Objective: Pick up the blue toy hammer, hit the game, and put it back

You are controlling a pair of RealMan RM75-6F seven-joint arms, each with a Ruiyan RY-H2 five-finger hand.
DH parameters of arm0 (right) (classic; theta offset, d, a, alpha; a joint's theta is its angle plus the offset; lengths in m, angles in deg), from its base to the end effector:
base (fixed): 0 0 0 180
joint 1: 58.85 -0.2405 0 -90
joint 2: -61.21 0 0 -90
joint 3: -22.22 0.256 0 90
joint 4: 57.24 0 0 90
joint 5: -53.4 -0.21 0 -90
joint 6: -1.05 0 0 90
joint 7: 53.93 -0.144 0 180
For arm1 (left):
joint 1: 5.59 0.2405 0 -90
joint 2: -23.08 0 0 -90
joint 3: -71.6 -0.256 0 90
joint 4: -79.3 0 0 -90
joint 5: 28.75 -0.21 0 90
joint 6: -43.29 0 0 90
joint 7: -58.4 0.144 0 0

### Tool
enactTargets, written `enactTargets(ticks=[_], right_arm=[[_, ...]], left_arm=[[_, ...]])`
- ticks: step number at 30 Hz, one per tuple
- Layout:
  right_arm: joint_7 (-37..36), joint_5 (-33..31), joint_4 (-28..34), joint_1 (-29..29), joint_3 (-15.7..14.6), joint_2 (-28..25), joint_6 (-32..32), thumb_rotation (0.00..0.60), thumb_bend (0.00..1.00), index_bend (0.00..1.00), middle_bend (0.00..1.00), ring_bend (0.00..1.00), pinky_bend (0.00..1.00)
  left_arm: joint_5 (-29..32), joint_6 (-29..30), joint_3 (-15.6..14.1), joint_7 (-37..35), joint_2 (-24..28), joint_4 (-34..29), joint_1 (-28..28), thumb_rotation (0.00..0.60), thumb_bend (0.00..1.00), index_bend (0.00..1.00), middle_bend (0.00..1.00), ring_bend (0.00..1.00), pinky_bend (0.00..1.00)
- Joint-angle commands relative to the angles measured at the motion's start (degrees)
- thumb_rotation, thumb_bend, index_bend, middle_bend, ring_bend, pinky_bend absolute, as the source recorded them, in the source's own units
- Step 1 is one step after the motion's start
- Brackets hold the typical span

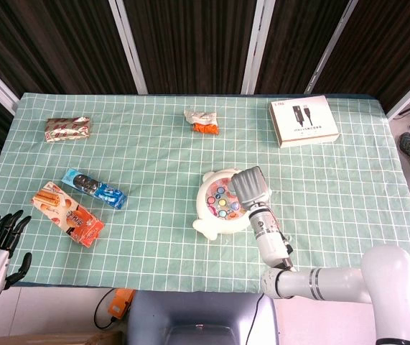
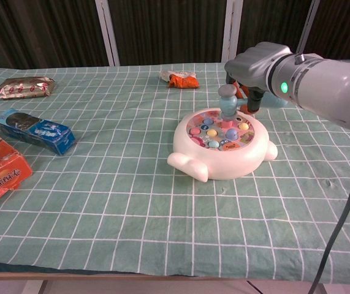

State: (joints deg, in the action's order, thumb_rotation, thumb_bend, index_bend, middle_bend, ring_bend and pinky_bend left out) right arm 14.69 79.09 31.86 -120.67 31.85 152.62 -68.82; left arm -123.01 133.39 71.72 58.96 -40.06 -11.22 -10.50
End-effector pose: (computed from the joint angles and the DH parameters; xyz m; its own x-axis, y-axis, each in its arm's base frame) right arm -0.0885 -0.3789 -0.0130 0.8608 -0.1390 0.4895 -0.5089 -0.2419 0.8262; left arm -0.2983 0.1702 0.1637 0.4502 -0.0433 0.8919 0.8796 -0.1501 -0.4513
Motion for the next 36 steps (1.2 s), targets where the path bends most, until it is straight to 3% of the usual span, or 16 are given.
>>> enactTargets(ticks=[1, 13, 36], right_arm=[[-1.30, 0.79, 0.44, 0.34, 0.78, -0.75, -0.30, 0.600, 0.63, 0.94, 0.66, 0.62, 0.66], [-3.39, -0.83, -4.13, -0.28, 3.66, 0.19, 1.55, 0.600, 0.63, 0.94, 0.66, 0.62, 0.66], [1.93, -7.33, -8.00, -2.42, 3.66, 3.18, 2.42, 0.600, 0.63, 0.94, 0.66, 0.62, 0.66]], left_arm=[[0.05, -0.04, 0.02, 0.01, -0.02, 0.01, -0.01, 0.600, 0.48, 0.01, 0.00, 0.00, 0.01], [0.95, -0.68, 0.27, -0.19, 0.09, 0.03, -0.17, 0.600, 0.48, 0.01, 0.00, 0.00, 0.01], [1.32, -0.43, 0.61, -1.03, 0.35, 0.09, -0.13, 0.600, 0.48, 0.01, 0.00, 0.00, 0.01]])
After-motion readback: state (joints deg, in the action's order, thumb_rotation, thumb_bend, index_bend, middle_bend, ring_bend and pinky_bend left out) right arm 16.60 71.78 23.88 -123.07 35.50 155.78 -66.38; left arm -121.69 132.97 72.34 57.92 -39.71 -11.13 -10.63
